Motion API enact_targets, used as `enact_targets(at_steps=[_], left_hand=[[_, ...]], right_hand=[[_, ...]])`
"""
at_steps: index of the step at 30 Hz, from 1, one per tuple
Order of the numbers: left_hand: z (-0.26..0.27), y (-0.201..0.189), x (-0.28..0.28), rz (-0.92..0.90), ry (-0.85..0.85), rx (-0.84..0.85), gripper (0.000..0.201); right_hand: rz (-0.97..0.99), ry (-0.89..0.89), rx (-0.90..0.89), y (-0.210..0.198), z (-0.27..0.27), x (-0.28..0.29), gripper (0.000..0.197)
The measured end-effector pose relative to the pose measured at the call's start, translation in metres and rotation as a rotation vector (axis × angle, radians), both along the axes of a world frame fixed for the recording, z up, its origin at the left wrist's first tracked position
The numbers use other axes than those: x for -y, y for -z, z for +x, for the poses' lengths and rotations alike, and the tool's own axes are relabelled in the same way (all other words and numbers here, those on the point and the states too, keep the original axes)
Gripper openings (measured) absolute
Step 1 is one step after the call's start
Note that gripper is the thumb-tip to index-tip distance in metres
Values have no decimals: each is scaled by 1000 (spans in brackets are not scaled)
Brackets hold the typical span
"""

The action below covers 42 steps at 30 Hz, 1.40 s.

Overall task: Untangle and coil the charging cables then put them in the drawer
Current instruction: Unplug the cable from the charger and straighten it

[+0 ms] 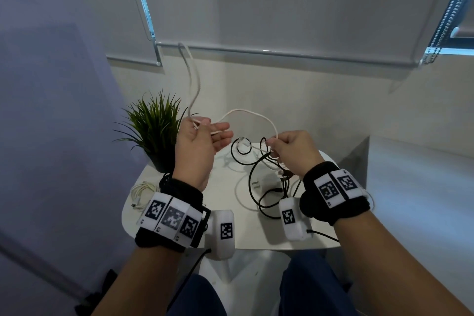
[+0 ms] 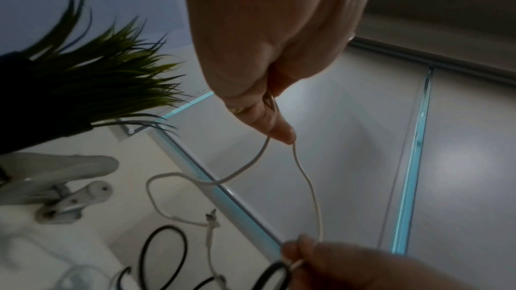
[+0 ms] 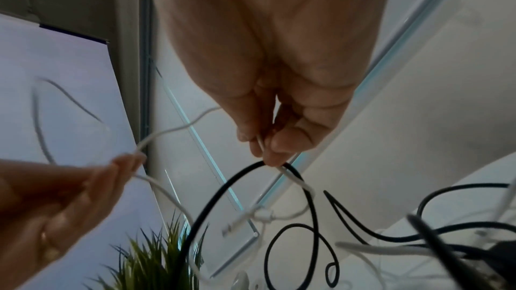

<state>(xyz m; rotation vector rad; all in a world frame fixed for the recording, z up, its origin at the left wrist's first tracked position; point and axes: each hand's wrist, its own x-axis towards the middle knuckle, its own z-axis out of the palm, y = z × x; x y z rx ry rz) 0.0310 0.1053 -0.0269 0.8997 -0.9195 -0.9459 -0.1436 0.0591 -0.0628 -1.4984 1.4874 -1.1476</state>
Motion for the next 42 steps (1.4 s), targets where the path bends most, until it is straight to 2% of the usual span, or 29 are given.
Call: enact_targets(at_steps=[5,10,14,19,23,27,31,34,39,42], left_hand=[[-7,27,3,136,36,60,11],[-19,46,-1,231,139,200,12],[-20,49,-4,232,211,263,29],[-20,45,-6,203,206,292,50],[-19,48,-4,195,205,399,62],[-17,49,-4,149,213,393,62],[-19,44,-2,66,202,255,43],[-19,44,3,50,122,266,28],[-17,49,3,103,58,248,31],[-16,51,1,164,101,281,50]], right_hand=[[-13,20,160,-4,0,-2,22],[11,-16,357,-9,5,-11,20],[62,-77,548,-15,8,-15,12],[69,-132,723,-25,11,-19,16],[80,-148,865,-34,9,-21,18],[71,-147,875,-37,8,-23,18],[98,-165,853,-34,8,-24,17],[121,-187,793,-30,10,-24,16],[87,-180,743,-23,10,-23,19],[54,-117,805,-19,11,-20,21]])
